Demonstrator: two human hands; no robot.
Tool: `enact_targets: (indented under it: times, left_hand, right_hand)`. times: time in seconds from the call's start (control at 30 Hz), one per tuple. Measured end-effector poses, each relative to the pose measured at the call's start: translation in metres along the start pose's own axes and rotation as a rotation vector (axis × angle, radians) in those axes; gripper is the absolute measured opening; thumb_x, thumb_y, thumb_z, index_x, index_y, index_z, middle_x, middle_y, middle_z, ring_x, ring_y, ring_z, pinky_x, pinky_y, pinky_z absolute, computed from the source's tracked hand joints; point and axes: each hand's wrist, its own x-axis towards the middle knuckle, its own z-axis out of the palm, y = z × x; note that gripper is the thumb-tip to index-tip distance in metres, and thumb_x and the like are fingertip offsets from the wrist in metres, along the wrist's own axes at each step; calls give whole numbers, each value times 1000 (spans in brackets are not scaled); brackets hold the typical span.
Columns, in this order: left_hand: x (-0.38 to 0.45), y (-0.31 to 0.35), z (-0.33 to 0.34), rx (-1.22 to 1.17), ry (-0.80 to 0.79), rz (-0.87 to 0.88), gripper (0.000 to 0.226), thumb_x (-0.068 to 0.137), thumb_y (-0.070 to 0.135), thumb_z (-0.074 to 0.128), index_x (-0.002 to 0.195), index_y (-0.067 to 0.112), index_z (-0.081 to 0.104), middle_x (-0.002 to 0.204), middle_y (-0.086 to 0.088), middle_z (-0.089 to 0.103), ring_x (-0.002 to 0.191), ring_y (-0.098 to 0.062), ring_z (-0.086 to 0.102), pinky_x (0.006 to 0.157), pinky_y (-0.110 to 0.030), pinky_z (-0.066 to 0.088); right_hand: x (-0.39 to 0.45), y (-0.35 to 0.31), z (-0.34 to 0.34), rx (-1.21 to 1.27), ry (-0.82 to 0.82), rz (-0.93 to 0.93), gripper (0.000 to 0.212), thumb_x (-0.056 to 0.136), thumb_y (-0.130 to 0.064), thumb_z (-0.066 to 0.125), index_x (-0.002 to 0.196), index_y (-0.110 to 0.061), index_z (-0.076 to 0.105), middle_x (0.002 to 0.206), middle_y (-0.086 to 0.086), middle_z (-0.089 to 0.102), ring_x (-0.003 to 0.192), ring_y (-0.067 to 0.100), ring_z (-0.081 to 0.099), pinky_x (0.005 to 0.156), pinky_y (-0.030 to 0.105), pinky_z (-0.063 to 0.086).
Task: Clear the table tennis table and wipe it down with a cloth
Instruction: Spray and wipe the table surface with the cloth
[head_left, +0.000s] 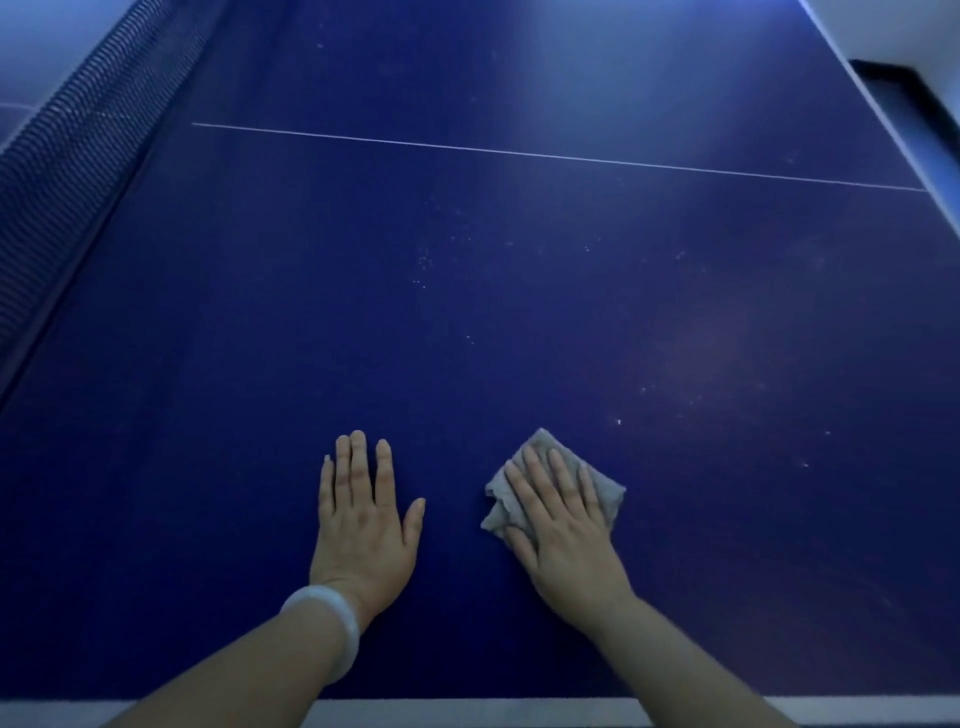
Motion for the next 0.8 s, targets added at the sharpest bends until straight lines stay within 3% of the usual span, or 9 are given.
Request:
enact_targets:
  times: [0.07, 0.2, 0.27, 0.37, 0.43, 0.6, 0.67, 0.73, 0.8]
  left_hand:
    - [0, 0, 0, 5, 3, 4, 80, 93, 57, 1, 152, 5, 10, 160, -23, 2, 149, -33, -5, 121, -50, 6]
    - [2, 3, -5, -103, -3, -26, 77, 96, 56, 20, 154, 8, 8, 161, -18, -7, 148, -27, -16, 122, -45, -5]
    - [5, 17, -12, -195, 18, -14, 72, 97, 48, 35, 153, 7, 18, 161, -16, -2, 149, -27, -10, 122, -43, -1]
    - [10, 64, -18, -215, 64, 113, 66, 99, 44, 33, 152, 8, 19, 160, -11, 0, 149, -24, -5, 120, -37, -3]
    - [16, 103, -15, -240, 38, 153, 66, 100, 45, 25, 154, 9, 11, 161, -10, -5, 149, -23, -10, 120, -35, -8]
    - [19, 154, 1, -64, 7, 86, 74, 96, 50, -1, 152, 3, -6, 161, -17, -13, 146, -31, -22, 121, -47, -7]
    - [19, 155, 5, -35, 33, 66, 75, 94, 50, -4, 152, 2, -3, 161, -18, -8, 147, -32, -19, 121, -49, -5]
    - [18, 156, 5, -38, 37, 63, 75, 95, 50, -1, 152, 2, 4, 161, -19, 0, 149, -32, -12, 121, -50, 0]
    - [18, 158, 4, -26, 36, 68, 74, 96, 50, 3, 151, 1, 12, 160, -19, 7, 149, -33, -5, 121, -50, 5]
  right_hand:
    - [10, 28, -6, -31, -11, -17, 63, 99, -53, 21, 156, -31, 5, 163, -9, -10, 149, 12, -16, 121, 45, -6]
    - [11, 82, -21, 30, 18, 358, 59, 102, -49, 15, 153, -29, -7, 159, -11, -21, 144, 10, -29, 120, 40, -15]
    - [5, 91, -23, 40, 17, 397, 60, 102, -47, 18, 151, -29, -10, 161, -8, -19, 145, 11, -28, 120, 42, -14]
    - [3, 90, -23, 52, 13, 411, 61, 102, -47, 20, 151, -28, -13, 161, -7, -20, 145, 13, -29, 120, 44, -14]
    - [1, 83, -20, 34, 17, 359, 62, 102, -47, 20, 153, -27, -10, 161, -4, -18, 146, 16, -27, 120, 46, -13]
    - [-23, 106, -14, -31, 9, -67, 61, 101, -45, 28, 156, -27, 11, 164, -4, 3, 151, 17, -2, 120, 46, 3]
    - [-24, 137, -17, -43, 25, 94, 60, 100, -48, 21, 155, -29, 7, 164, -3, -1, 151, 16, -9, 122, 47, 3]
    - [-29, 158, -22, 15, 86, 469, 63, 96, -51, 11, 153, -26, 4, 162, -3, -8, 150, 17, -12, 122, 47, -1]
    - [-30, 154, -23, 17, 120, 698, 70, 91, -51, 1, 155, -21, 4, 162, 0, -8, 150, 22, -10, 121, 49, -1]
